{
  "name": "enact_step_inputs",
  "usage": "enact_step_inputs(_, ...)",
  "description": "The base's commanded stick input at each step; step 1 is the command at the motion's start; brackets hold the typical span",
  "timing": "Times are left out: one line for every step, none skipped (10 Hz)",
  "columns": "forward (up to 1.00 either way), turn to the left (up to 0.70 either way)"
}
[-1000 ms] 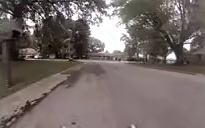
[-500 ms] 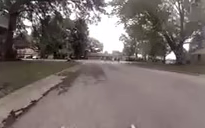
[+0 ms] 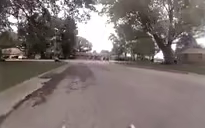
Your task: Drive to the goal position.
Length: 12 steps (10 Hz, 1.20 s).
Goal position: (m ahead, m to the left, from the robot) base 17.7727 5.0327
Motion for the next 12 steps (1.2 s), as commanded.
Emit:
enact_step_inputs(0.7, 0.0)
enact_step_inputs(0.7, 0.0)
enact_step_inputs(0.7, 0.25)
enact_step_inputs(0.7, 0.35)
enact_step_inputs(0.7, 0.35)
enact_step_inputs(0.7, 0.35)
enact_step_inputs(0.7, 0.34)
enact_step_inputs(0.7, 0.02)
enact_step_inputs(0.7, 0.0)
enact_step_inputs(0.7, 0.0)
enact_step_inputs(0.7, 0.0)
enact_step_inputs(0.7, 0.0)
